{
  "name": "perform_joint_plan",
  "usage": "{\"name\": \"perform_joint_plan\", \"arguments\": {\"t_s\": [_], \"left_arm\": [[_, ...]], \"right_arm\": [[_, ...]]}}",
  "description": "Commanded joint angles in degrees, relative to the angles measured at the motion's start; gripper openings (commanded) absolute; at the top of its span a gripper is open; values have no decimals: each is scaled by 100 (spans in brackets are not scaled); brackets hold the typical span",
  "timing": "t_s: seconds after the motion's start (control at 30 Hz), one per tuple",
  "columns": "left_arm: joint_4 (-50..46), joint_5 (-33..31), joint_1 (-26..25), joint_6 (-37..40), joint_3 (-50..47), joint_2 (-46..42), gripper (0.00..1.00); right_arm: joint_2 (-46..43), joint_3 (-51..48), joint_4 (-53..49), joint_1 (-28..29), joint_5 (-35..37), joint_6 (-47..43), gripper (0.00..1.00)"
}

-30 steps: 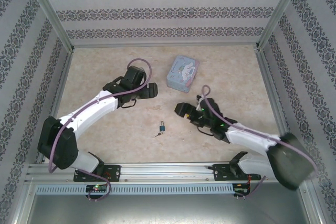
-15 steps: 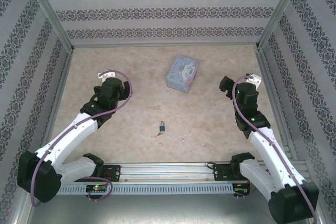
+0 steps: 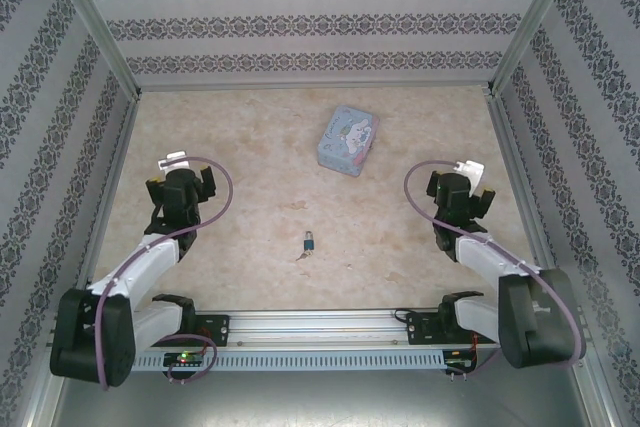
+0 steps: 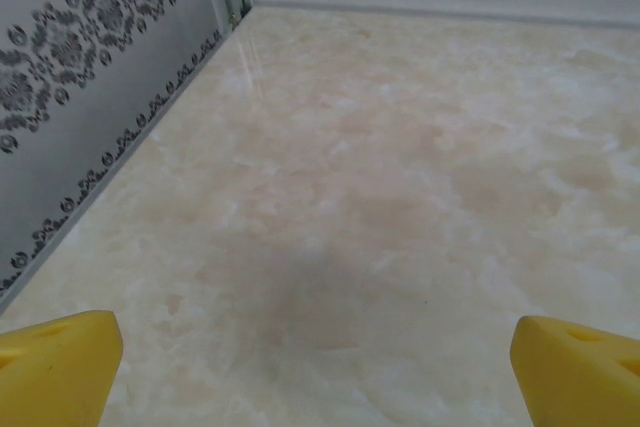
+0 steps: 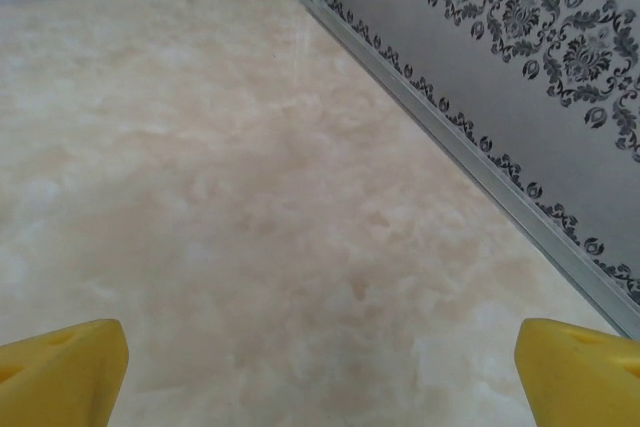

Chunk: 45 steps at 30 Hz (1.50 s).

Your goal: Unlock the padlock with the key

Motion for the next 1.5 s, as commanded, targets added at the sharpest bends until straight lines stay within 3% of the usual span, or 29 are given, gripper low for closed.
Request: {"name": "perform_joint_plan", "arguments": {"t_s": [0.0, 0.13, 0.27, 0.43, 0.5, 0.53, 0.57, 0.6, 0.63, 0.67, 0.7, 0.73, 1.03, 1.17, 1.3, 1.47], "left_arm": [[1246, 381, 198, 187, -160, 414, 100], [1930, 846, 207, 303, -205, 944, 100], [2729, 890, 214, 426, -404, 1449, 100], [3288, 1481, 216, 658, -371, 2208, 99], [3548, 1983, 221, 876, -263, 2640, 99], [3227, 2178, 347, 786, -175, 2602, 99], [2861, 2385, 474, 696, -34, 2524, 99], [3134, 2463, 522, 669, -97, 2609, 99], [2927, 2465, 524, 672, -52, 2577, 99], [2985, 2469, 525, 672, -56, 2574, 99], [3010, 2481, 524, 664, -60, 2599, 99], [2896, 2494, 533, 656, -29, 2569, 99], [2961, 2501, 541, 656, -50, 2581, 99], [2985, 2437, 517, 685, -64, 2581, 100], [3000, 2429, 514, 689, -76, 2572, 100], [3002, 2424, 511, 689, -76, 2568, 100]], "right_arm": [[298, -4, 1359, 232, 196, -569, 98], [675, 112, 1611, 437, 110, -869, 98], [948, 206, 1899, 455, -199, -1092, 98], [1538, -278, 3472, 400, -753, -1380, 98], [1409, -191, 3030, 164, -1492, -1282, 98], [1479, -206, 3043, -66, -1996, -1168, 98], [1825, -304, 3481, -240, -2370, -1112, 98], [2150, -352, 4170, -265, -2367, -1064, 98], [2039, -190, 3815, -257, -2357, -1074, 98], [1783, 169, 2765, -285, -2396, -1029, 98], [1814, 247, 2510, -439, -2685, -948, 98], [1931, 149, 2934, -576, -2971, -874, 98], [1857, 199, 2766, -508, -2843, -934, 98], [1838, -3, 3162, -161, -2066, -1101, 98], [1821, 150, 2823, -451, -2692, -944, 98], [1837, 170, 2812, -436, -2888, -1024, 98]]}}
